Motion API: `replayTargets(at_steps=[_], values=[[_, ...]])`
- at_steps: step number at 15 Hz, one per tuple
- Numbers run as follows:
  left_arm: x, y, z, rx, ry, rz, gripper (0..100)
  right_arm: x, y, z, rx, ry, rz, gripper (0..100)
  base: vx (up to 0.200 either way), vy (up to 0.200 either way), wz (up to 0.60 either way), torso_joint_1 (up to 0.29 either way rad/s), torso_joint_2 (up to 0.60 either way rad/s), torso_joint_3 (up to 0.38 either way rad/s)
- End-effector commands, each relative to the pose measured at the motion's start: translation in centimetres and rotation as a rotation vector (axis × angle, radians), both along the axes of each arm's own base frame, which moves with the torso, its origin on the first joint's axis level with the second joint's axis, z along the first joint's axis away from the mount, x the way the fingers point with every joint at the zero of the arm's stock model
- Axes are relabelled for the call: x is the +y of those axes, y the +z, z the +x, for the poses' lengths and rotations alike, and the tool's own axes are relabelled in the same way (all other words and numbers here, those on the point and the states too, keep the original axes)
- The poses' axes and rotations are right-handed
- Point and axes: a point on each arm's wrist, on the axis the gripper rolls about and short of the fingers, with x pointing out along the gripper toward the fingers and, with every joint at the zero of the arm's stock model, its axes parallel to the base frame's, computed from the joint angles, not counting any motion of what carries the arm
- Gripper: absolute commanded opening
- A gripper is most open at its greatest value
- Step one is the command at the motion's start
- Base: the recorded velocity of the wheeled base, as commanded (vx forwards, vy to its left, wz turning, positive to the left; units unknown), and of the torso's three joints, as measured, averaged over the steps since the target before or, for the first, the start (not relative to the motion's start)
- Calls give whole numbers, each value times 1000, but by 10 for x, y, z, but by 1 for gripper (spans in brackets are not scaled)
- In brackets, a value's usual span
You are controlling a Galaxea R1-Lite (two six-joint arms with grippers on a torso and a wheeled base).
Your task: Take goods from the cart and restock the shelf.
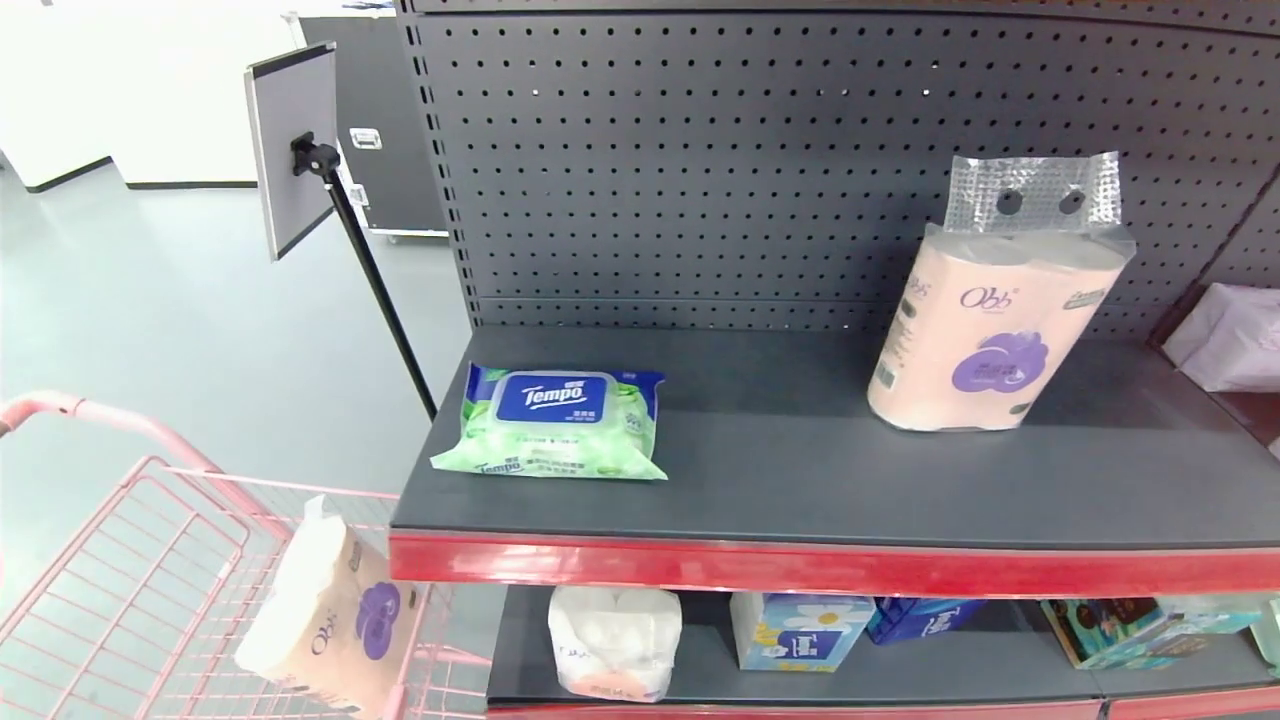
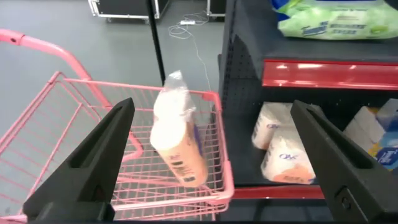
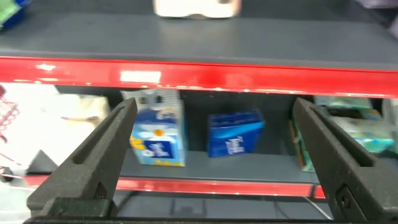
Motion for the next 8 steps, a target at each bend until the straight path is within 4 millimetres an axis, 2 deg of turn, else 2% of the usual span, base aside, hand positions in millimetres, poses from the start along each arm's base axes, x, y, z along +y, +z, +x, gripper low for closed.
replayTargets(at_steps=[1,5,8], values=[[0,0,0,0,0,1,100,0,0,0,1,1,-1,100,0,200,0,-2,7,2],[0,0,0,0,0,1,100,0,0,0,1,1,-1,100,0,200,0,2,1,0],[0,0,0,0,0,-1,100,0,0,0,1,1,-1,100,0,0,0,0,0,0]])
